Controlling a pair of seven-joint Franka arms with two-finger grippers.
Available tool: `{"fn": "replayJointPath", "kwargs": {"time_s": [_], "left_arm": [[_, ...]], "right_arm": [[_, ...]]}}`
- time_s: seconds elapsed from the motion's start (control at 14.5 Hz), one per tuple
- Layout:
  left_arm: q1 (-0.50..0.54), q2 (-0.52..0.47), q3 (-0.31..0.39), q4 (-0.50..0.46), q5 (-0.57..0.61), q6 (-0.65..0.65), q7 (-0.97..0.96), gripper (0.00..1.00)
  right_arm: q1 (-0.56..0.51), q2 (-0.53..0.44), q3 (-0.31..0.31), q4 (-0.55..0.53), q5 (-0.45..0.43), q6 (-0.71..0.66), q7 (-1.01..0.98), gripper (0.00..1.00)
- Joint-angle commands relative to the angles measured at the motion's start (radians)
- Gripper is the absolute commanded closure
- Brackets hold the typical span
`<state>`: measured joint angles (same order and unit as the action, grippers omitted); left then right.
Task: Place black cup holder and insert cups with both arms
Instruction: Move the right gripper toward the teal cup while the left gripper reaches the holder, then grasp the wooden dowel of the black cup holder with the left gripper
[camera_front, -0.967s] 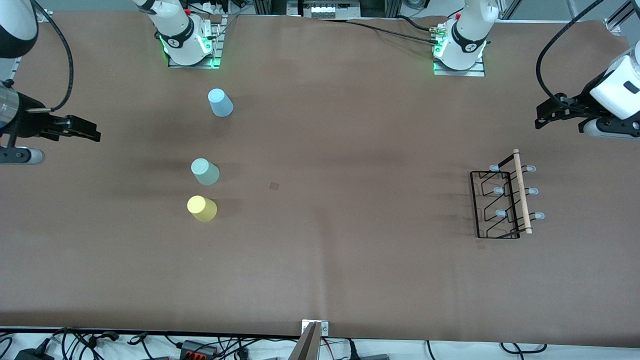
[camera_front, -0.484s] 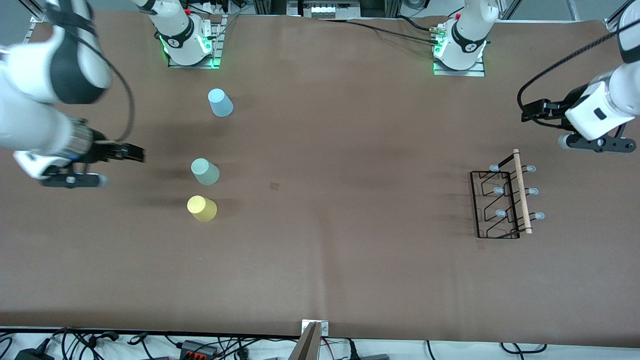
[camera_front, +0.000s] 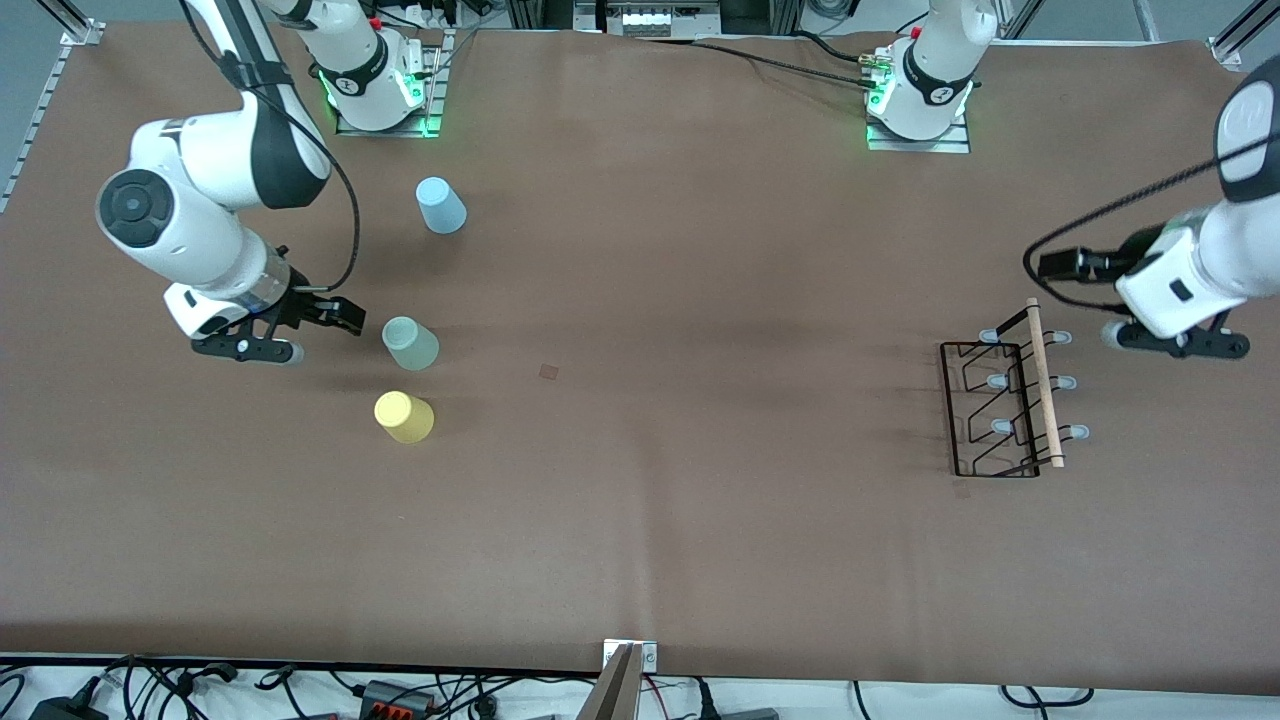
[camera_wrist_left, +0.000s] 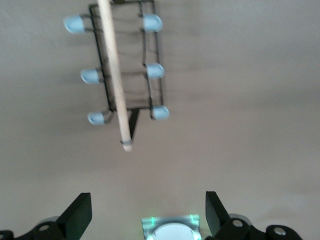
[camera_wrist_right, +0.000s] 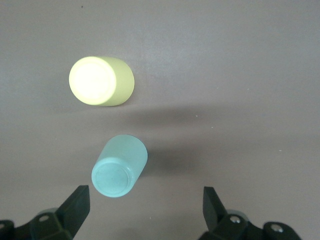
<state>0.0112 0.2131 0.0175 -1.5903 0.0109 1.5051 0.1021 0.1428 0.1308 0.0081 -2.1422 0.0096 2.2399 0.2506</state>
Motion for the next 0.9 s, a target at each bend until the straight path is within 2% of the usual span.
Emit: {"fn": "replayJointPath", "kwargs": {"time_s": [0.0, 0.41, 0.55, 0.69, 0.76, 0.83], "left_arm": [[0.029, 0.080, 0.002, 0.003, 0.029, 0.102, 0.039, 0.00], [0.058, 0.074, 0.002, -0.235, 0.028, 0.516, 0.119, 0.00], [0.058, 0.060, 0.002, -0.302, 0.027, 0.608, 0.120, 0.06], [0.058, 0.051, -0.001, -0.356, 0.027, 0.691, 0.120, 0.14], [0.056, 0.054, -0.001, -0.365, 0.027, 0.695, 0.119, 0.31], [0.056, 0.055, -0.001, -0.376, 0.027, 0.695, 0.110, 0.41]], "right_arm": [[0.038, -0.023, -0.004, -0.058, 0.004, 0.052, 0.029, 0.00], [0.086, 0.061, -0.004, -0.025, 0.004, 0.058, 0.045, 0.00], [0.090, 0.090, -0.004, -0.005, 0.004, 0.061, 0.045, 0.00], [0.090, 0.093, -0.004, -0.013, 0.004, 0.073, 0.045, 0.00], [0.092, 0.095, -0.004, -0.015, 0.004, 0.075, 0.047, 0.00], [0.092, 0.093, -0.004, -0.016, 0.004, 0.072, 0.047, 0.00]]}}
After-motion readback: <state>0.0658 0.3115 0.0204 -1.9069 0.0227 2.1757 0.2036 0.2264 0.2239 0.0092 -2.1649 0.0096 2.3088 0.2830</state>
